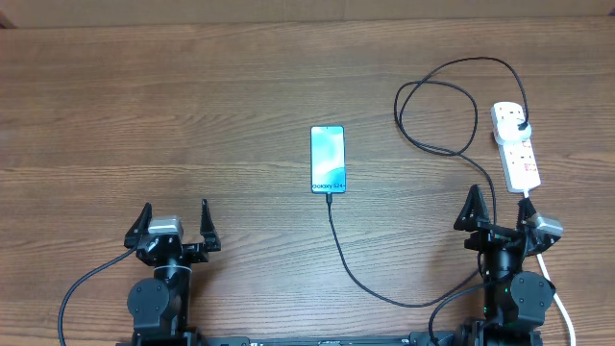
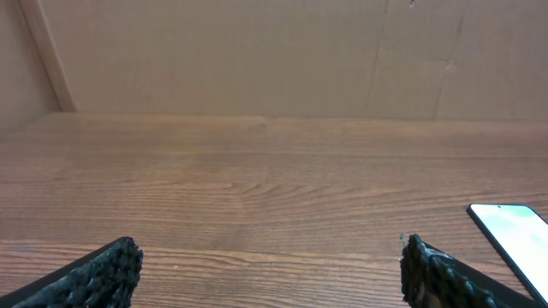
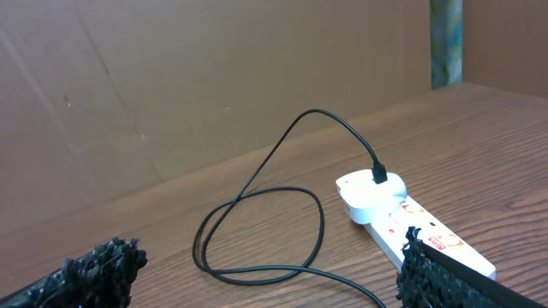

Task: Plug charger to phone and switch on socket

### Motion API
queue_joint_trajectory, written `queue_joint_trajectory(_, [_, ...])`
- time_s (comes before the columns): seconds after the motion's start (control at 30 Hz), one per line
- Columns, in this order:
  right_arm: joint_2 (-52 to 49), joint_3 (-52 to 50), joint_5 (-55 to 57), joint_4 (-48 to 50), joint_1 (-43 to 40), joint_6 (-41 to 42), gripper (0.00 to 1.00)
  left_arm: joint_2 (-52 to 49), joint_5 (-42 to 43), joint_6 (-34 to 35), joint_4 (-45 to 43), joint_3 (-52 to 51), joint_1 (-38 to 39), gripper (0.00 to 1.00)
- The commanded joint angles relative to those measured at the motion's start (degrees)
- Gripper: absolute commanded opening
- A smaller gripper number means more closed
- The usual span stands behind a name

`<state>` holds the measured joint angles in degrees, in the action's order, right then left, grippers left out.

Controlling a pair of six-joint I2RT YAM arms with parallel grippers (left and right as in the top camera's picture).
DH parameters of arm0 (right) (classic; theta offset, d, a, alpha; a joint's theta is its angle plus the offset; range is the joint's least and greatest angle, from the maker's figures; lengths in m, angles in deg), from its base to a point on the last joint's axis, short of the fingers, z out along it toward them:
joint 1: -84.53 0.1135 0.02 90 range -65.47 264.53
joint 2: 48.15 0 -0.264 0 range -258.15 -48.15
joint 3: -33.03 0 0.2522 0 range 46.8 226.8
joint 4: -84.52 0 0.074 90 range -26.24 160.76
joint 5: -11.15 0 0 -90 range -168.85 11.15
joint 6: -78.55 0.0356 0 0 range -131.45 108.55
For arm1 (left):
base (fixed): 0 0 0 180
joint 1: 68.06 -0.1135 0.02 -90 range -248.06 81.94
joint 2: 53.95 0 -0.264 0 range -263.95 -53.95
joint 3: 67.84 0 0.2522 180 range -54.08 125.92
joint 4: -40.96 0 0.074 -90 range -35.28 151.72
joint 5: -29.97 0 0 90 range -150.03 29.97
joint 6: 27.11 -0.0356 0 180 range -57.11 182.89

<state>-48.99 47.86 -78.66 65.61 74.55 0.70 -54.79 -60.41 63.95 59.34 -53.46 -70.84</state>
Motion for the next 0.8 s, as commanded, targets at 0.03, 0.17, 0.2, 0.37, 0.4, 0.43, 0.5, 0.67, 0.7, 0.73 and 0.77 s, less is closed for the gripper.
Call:
queue_joint_trajectory(0.03, [0.7, -0.6, -0.3, 0.4, 2.7, -0.3, 1.00, 0.6, 0.9, -1.1, -0.2, -0.3, -0.2, 1.00])
queue_joint_trajectory(0.17, [0.7, -0.6, -0.3, 0.4, 8.1, -7.3, 1.00, 0.6, 0.9, -1.1, -0.2, -0.4, -0.2, 1.00])
queue_joint_trajectory(0.2, [0.7, -0.6, -0.3, 0.4, 9.3, -9.9, 1.00, 0.6, 0.9, -1.1, -0.2, -0.3, -0.2, 1.00])
queue_joint_trajectory(0.37, [0.7, -0.6, -0.3, 0.4, 11.0, -14.3, 1.00, 0.6, 0.9, -1.1, -0.2, -0.4, -0.2, 1.00])
queue_joint_trajectory(0.4, [0.7, -0.6, -0.3, 0.3, 11.0, -14.8, 1.00, 0.6, 0.9, -1.1, -0.2, -0.4, -0.2, 1.00])
queue_joint_trajectory(0.43, [0.7, -0.6, -0.3, 0.4, 11.0, -15.6, 1.00, 0.6, 0.9, -1.1, -0.2, -0.3, -0.2, 1.00])
queue_joint_trajectory(0.5, [0.7, -0.6, -0.4, 0.3, 11.0, -16.8, 1.00, 0.6, 0.9, -1.1, -0.2, -0.4, -0.2, 1.00])
queue_joint_trajectory(0.67, [0.7, -0.6, -0.3, 0.4, 11.0, -17.1, 1.00, 0.6, 0.9, -1.1, -0.2, -0.3, -0.2, 1.00])
queue_joint_trajectory(0.7, [0.7, -0.6, -0.3, 0.4, 11.0, -17.1, 1.00, 0.6, 0.9, -1.1, -0.2, -0.3, -0.2, 1.00])
queue_joint_trajectory(0.73, [0.7, -0.6, -0.3, 0.4, 11.0, -17.1, 1.00, 0.6, 0.9, -1.1, -0.2, -0.4, -0.2, 1.00])
queue_joint_trajectory(0.77, [0.7, -0.6, -0.3, 0.4, 11.0, -17.1, 1.00, 0.6, 0.9, -1.1, -0.2, -0.3, -0.2, 1.00])
